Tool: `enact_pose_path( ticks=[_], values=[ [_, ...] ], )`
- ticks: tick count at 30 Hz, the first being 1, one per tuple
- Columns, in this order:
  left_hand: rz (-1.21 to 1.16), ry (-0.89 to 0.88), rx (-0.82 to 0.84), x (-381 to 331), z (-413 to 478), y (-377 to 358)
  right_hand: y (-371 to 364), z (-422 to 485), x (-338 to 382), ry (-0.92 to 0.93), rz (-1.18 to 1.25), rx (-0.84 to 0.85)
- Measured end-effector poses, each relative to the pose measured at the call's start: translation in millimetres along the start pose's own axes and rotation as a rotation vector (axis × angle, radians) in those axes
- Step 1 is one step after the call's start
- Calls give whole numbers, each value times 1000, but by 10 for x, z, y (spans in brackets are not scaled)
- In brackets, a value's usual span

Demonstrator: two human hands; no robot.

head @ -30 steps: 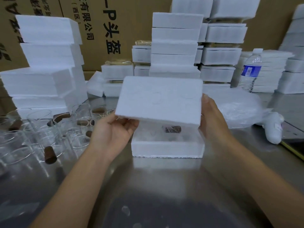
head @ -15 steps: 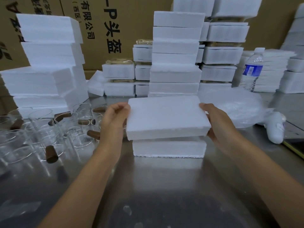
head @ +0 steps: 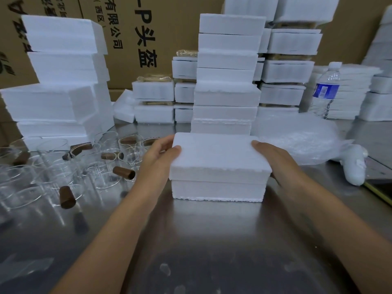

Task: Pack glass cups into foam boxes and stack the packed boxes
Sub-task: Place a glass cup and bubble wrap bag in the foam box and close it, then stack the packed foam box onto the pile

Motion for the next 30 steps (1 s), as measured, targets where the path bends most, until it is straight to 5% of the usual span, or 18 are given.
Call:
enact_pose_path(
  ticks=[30],
  values=[
    [-2,142,99,144,3,-7,-26,-40,-82,-172,56,-65]
  ],
)
Point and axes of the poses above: each hand's wrist, its own z-axis towards the middle knuckle, its own y-axis out of the back of the hand, x = y × z, the point moved 6 cm from there along z, towards the middle knuckle, and after that the axes turned 15 degrees about -x, right-handed, at the moved point
